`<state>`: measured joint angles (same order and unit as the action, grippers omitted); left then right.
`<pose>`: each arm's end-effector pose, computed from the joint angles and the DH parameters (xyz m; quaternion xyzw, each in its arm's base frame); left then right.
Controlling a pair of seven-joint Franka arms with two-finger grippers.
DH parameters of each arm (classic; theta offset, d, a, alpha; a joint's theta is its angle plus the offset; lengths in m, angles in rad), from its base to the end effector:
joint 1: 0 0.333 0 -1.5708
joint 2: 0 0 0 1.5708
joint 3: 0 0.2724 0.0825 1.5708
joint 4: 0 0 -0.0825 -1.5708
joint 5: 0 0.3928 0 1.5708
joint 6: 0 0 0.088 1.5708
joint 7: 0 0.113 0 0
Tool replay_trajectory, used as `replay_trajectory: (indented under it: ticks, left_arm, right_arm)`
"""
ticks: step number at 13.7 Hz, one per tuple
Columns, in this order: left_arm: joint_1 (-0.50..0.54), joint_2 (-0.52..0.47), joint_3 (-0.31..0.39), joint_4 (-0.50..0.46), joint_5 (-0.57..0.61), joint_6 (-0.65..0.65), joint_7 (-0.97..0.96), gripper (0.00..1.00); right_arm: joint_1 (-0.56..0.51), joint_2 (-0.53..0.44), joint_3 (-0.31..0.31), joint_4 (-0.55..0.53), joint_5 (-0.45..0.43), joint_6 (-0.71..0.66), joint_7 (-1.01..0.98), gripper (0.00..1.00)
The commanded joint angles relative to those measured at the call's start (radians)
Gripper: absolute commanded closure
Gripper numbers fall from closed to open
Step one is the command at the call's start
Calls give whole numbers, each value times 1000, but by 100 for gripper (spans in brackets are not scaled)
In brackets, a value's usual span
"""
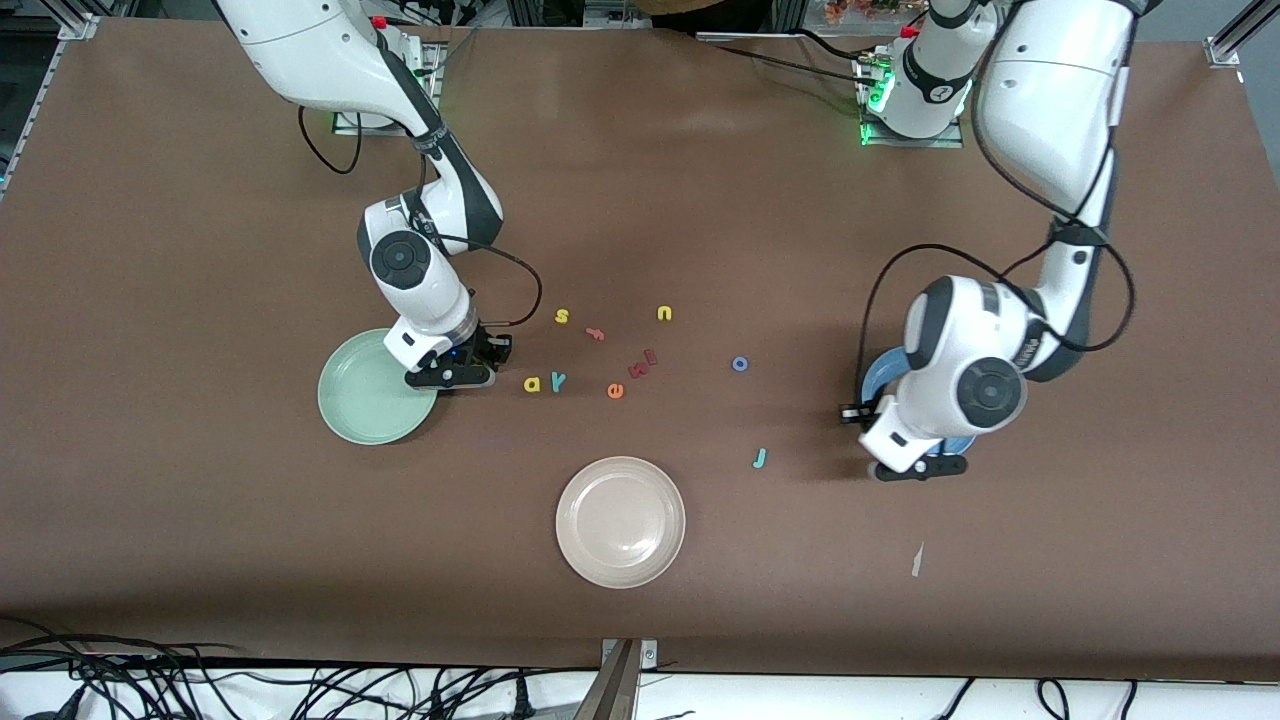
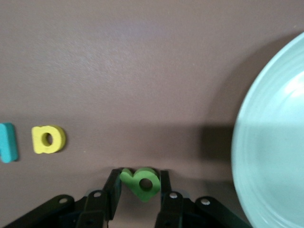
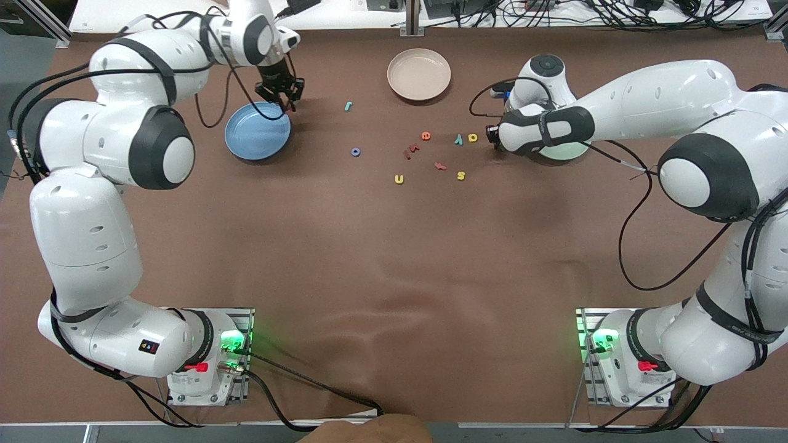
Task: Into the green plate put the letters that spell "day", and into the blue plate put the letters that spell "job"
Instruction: 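Drop the green letter on the green plate while the left gripper drops the b, then move both grippers to the letters between the plates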
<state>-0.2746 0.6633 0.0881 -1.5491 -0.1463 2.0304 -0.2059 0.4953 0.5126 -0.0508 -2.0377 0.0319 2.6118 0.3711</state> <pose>0.6492 -0.1371 0.2023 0.9946 0.0410 -0.0940 0.0165 0.5314 0.2514 0.1428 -0.9991 -0.0268 -0.0302 0.0088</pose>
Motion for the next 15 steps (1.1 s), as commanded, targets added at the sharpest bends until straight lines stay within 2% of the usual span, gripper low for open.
replay_trajectory:
  ticks: [1,2,3,4,6,7,8,9,10,12,14,15]
  left_arm:
    - [32,-25,-4,-8,62,-42,100,91]
    - [40,-25,-4,-14,95,-42,118,74]
    - [47,-24,-4,-19,103,-42,128,10]
    - [61,-24,-4,-23,105,-50,155,0]
    - [63,-27,-5,-14,103,-76,224,0]
    - [61,-31,-10,-14,93,-78,220,0]
    - [57,-43,-16,-17,85,-87,206,0]
    - [48,-47,-18,-14,42,-110,136,0]
    - [32,-50,-25,-14,-1,-120,55,0]
    - [-11,-48,-57,-16,-10,-116,-103,0]
    - [-64,-44,-77,-19,-10,-82,-148,0]
    - [-90,-36,-77,-25,-18,-32,-165,0]
  right_arm:
    - [-26,-74,6,91,-4,-204,-64,73]
    - [-58,-80,6,100,-3,-225,-124,73]
    - [-99,-88,6,100,-3,-225,-196,73]
    - [-136,-91,6,97,-3,-225,-262,72]
    - [-191,-94,6,85,-4,-228,-358,69]
    - [-213,-89,6,79,-4,-222,-382,61]
    - [-219,-88,6,74,2,-219,-379,45]
    - [-218,-86,8,74,6,-217,-362,24]
    - [-218,-85,9,74,9,-217,-342,14]
    - [-216,-86,11,76,3,-216,-321,8]
    - [-215,-82,17,85,11,-217,-311,8]
    - [-205,-59,40,100,11,-211,-255,8]
